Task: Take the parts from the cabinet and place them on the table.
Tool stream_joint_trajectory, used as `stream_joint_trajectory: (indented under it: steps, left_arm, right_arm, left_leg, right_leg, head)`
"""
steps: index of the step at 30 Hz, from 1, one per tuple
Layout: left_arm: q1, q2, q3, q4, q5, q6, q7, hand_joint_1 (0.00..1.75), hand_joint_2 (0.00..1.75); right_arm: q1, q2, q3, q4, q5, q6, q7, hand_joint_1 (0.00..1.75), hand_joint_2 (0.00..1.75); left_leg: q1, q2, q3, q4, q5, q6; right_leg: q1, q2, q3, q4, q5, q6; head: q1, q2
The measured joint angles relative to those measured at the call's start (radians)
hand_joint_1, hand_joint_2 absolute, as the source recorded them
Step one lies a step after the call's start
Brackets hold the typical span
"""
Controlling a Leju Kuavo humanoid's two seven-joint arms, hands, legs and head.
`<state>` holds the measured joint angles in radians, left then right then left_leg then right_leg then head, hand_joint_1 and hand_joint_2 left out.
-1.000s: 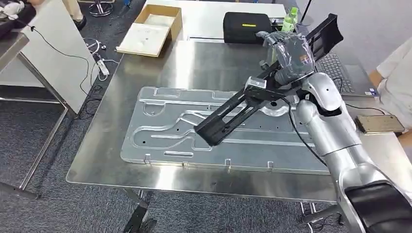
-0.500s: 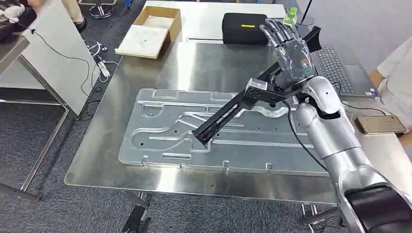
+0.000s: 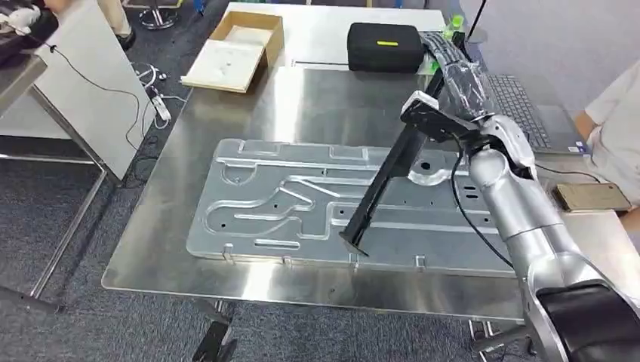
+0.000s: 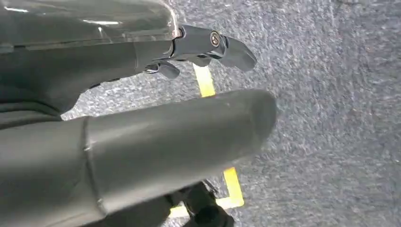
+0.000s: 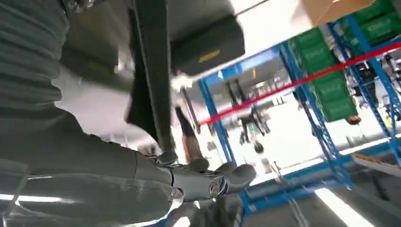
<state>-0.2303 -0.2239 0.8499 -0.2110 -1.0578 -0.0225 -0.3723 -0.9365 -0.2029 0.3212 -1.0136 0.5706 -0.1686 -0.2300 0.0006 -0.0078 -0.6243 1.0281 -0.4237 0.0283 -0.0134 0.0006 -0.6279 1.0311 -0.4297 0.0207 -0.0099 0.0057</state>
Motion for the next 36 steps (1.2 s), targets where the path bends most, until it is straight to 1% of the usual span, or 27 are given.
stream_joint_trajectory:
  steps: [1,2,4,5,6,7,8,9,10,11,12,15,16,17,19,20,21,22,23,25,26,27,28,29,31,33,36]
  left_arm:
    - [-0.001,0.000,0.000,0.000,0.000,0.000,-0.001,0.00,0.00]
    - [-0.004,0.000,0.000,0.000,0.000,0.000,-0.002,0.00,0.00]
    - [-0.004,0.000,0.000,0.000,-0.001,0.001,-0.002,0.00,0.00]
    - [-0.003,0.000,0.000,0.000,-0.001,0.001,-0.002,0.00,0.00]
    - [-0.002,0.000,0.000,0.000,-0.002,0.001,-0.002,0.00,0.00]
    - [-0.001,0.000,0.000,0.000,-0.002,0.001,-0.002,0.00,0.00]
    - [-0.001,0.000,0.000,0.000,-0.002,0.001,-0.002,0.00,0.00]
    - [-0.001,0.000,0.000,0.000,-0.002,0.002,-0.002,0.00,0.00]
    - [-0.002,0.000,0.000,0.000,-0.002,0.002,-0.002,0.00,0.00]
    - [-0.002,0.000,0.000,0.000,-0.002,0.002,-0.003,0.00,0.00]
    - [-0.004,0.000,0.000,0.000,-0.002,0.002,-0.004,0.00,0.00]
    - [-0.003,0.001,0.000,0.000,-0.001,0.002,-0.005,0.00,0.00]
    - [-0.003,0.002,0.000,0.000,-0.001,0.002,-0.005,0.00,0.00]
    - [-0.003,0.002,0.000,0.000,-0.001,0.002,-0.005,0.00,0.00]
    - [-0.002,0.002,0.000,0.000,0.000,0.001,-0.005,0.00,0.00]
    - [-0.001,0.002,0.000,0.000,0.000,0.001,-0.005,0.00,0.00]
    - [0.001,0.002,0.000,0.000,0.000,0.001,-0.005,0.00,0.00]
    - [0.003,0.003,0.000,0.000,0.000,0.001,-0.005,0.00,0.00]
    - [0.004,0.003,0.000,0.000,0.000,0.001,-0.005,0.00,0.00]
    - [0.002,0.004,0.000,0.000,0.000,0.001,-0.005,0.00,0.00]
    - [0.001,0.005,0.000,0.000,0.000,0.001,-0.005,0.00,0.00]
    - [0.000,0.005,0.000,0.000,0.000,0.001,-0.006,0.00,0.00]
    - [-0.001,0.005,0.001,0.000,0.001,0.001,-0.006,0.00,0.00]
    - [0.001,0.005,0.001,0.000,0.001,0.001,-0.007,0.00,0.00]
    - [0.003,0.005,0.001,0.000,0.001,0.003,-0.008,0.00,0.00]
    - [0.002,0.005,0.001,0.000,0.001,0.005,-0.011,0.00,0.00]
    - [0.006,0.005,0.002,0.000,0.002,0.009,-0.012,0.00,0.00]
  right_arm:
    - [-0.001,0.004,-0.009,0.007,-0.020,0.007,0.006,0.00,0.00]
    - [-0.004,0.006,-0.017,0.014,-0.032,0.011,0.009,0.00,0.00]
    - [-0.010,0.008,-0.030,0.029,-0.044,0.015,0.014,0.00,0.00]
    - [-0.010,0.009,-0.032,0.035,-0.057,0.024,0.017,0.00,0.00]
    - [-0.010,0.011,-0.035,0.048,-0.075,0.034,0.024,0.00,0.00]
    - [-0.010,0.014,-0.038,0.059,-0.089,0.039,0.029,0.00,0.00]
    - [-0.012,0.018,-0.043,0.068,-0.105,0.047,0.036,0.00,0.00]
    - [-0.017,0.022,-0.048,0.077,-0.123,0.054,0.045,0.00,0.00]
    - [-0.026,0.025,-0.053,0.085,-0.138,0.060,0.052,0.00,1.75]
    - [-0.039,0.030,-0.059,0.099,-0.158,0.076,0.059,0.00,1.75]
    - [-0.055,0.035,-0.061,0.113,-0.179,0.103,0.067,0.00,1.75]
    - [-0.086,0.039,-0.072,0.161,-0.231,0.182,0.086,0.00,1.75]
    - [-0.098,0.039,-0.072,0.179,-0.238,0.199,0.094,0.00,1.75]
    - [-0.113,0.039,-0.072,0.194,-0.245,0.215,0.101,0.00,1.75]
    - [-0.155,0.039,-0.072,0.234,-0.253,0.236,0.112,0.00,1.75]
    - [-0.168,0.039,-0.072,0.249,-0.257,0.244,0.117,0.00,0.00]
    - [-0.176,0.039,-0.072,0.266,-0.259,0.245,0.124,0.00,0.00]
    - [-0.182,0.040,-0.072,0.284,-0.261,0.247,0.131,0.00,0.00]
    - [-0.185,0.042,-0.072,0.299,-0.261,0.246,0.139,0.00,0.00]
    - [-0.200,0.046,-0.072,0.322,-0.259,0.240,0.148,0.00,0.00]
    - [-0.207,0.047,-0.072,0.331,-0.256,0.232,0.147,0.00,0.00]
    - [-0.214,0.048,-0.072,0.340,-0.254,0.221,0.144,0.00,1.75]
    - [-0.218,0.049,-0.072,0.348,-0.251,0.216,0.140,0.00,1.75]
    - [-0.217,0.049,-0.072,0.353,-0.246,0.205,0.122,0.00,0.00]
    - [-0.199,0.051,-0.072,0.344,-0.237,0.143,0.034,0.00,0.00]
    - [-0.162,0.051,-0.072,0.286,-0.220,0.087,-0.030,0.00,0.00]
    - [-0.062,0.051,-0.072,0.144,-0.185,0.039,-0.071,0.00,0.00]
  left_leg:
    - [0.008,0.002,0.007,-0.014,0.008,0.011]
    - [0.007,0.002,0.009,-0.017,0.011,0.017]
    - [0.007,0.001,0.008,-0.017,0.011,0.020]
    - [0.006,0.001,0.008,-0.016,0.011,0.021]
    - [0.006,0.001,0.007,-0.015,0.010,0.022]
    - [0.006,0.001,0.007,-0.013,0.009,0.021]
    - [0.007,0.001,0.007,-0.010,0.007,0.020]
    - [0.007,0.001,0.007,-0.006,0.004,0.017]
    - [0.007,0.000,0.007,-0.002,0.000,0.013]
    - [0.006,0.000,0.005,0.002,-0.004,0.007]
    - [0.000,0.000,-0.001,0.007,-0.006,0.002]
    - [0.002,0.001,0.003,-0.001,-0.002,-0.012]
    - [0.000,0.001,0.001,0.004,-0.007,-0.017]
    - [0.003,0.001,-0.007,0.024,-0.024,-0.023]
    - [0.006,0.002,-0.063,0.149,-0.095,-0.032]
    - [0.007,0.002,-0.099,0.226,-0.127,-0.033]
    - [0.007,0.002,-0.127,0.287,-0.143,-0.035]
    - [0.007,0.002,-0.136,0.303,-0.136,-0.035]
    - [0.008,0.002,-0.123,0.275,-0.109,-0.034]
    - [0.008,0.002,-0.050,0.119,-0.022,-0.027]
    - [0.008,0.002,-0.014,0.043,0.006,-0.021]
    - [0.004,0.001,0.001,0.016,-0.007,-0.017]
    - [0.003,0.000,0.000,0.011,-0.007,-0.015]
    - [0.003,0.000,-0.001,0.009,-0.006,-0.014]
    - [0.005,0.000,0.004,-0.001,-0.001,0.001]
    - [0.009,0.001,0.011,-0.012,0.006,0.013]
    - [0.008,0.000,0.011,-0.011,0.005,0.020]
  right_leg:
    - [-0.004,-0.001,-0.002,0.006,-0.008,0.004]
    - [-0.005,0.000,-0.013,0.036,-0.031,0.007]
    - [-0.005,0.000,-0.077,0.175,-0.105,0.014]
    - [-0.006,0.000,-0.112,0.245,-0.131,0.017]
    - [-0.007,0.000,-0.137,0.291,-0.138,0.020]
    - [-0.009,0.000,-0.138,0.288,-0.122,0.022]
    - [-0.011,-0.001,-0.120,0.245,-0.087,0.022]
    - [-0.012,-0.001,-0.083,0.170,-0.042,0.021]
    - [-0.013,-0.001,-0.039,0.080,0.002,0.019]
    - [-0.012,-0.001,-0.015,0.025,0.001,0.013]
    - [-0.004,0.000,-0.009,0.007,-0.004,0.009]
    - [0.000,0.002,-0.011,0.010,-0.002,-0.006]
    - [-0.010,0.001,-0.007,0.003,0.003,-0.014]
    - [-0.010,-0.001,-0.005,0.002,0.003,-0.016]
    - [-0.008,-0.003,-0.006,0.002,0.003,-0.026]
    - [-0.006,-0.004,-0.005,0.002,0.002,-0.027]
    - [-0.006,-0.004,-0.005,0.002,0.002,-0.028]
    - [-0.005,-0.004,-0.004,0.002,0.002,-0.029]
    - [-0.005,-0.004,-0.003,0.003,0.001,-0.029]
    - [-0.006,-0.002,-0.001,0.006,0.000,-0.027]
    - [-0.006,-0.001,-0.001,0.007,-0.002,-0.024]
    - [0.001,0.000,-0.005,0.011,-0.004,-0.019]
    - [0.000,0.000,-0.008,0.010,-0.002,-0.014]
    - [0.001,0.000,-0.007,0.007,0.001,-0.008]
    - [-0.001,0.000,-0.003,0.002,0.002,0.005]
    - [-0.005,-0.001,-0.018,0.045,-0.034,0.011]
    - [-0.005,0.000,-0.124,0.263,-0.134,0.021]
  head:
    - [0.000,0.000]
    - [0.001,0.000]
    - [0.000,0.000]
    - [0.000,0.000]
    - [0.000,0.000]
    - [0.000,0.000]
    - [0.000,0.000]
    - [0.000,0.000]
    - [0.000,0.000]
    - [0.000,0.000]
    - [0.000,0.000]
    - [0.000,0.000]
    - [0.000,0.000]
    - [0.000,0.000]
    - [0.000,0.000]
    - [0.000,0.000]
    - [0.000,0.000]
    - [0.000,0.000]
    - [0.000,0.000]
    - [0.000,0.000]
    - [0.000,0.000]
    - [0.000,0.000]
    - [0.000,0.000]
    - [0.000,0.000]
    - [0.000,0.000]
    - [0.001,0.000]
    - [0.000,0.000]
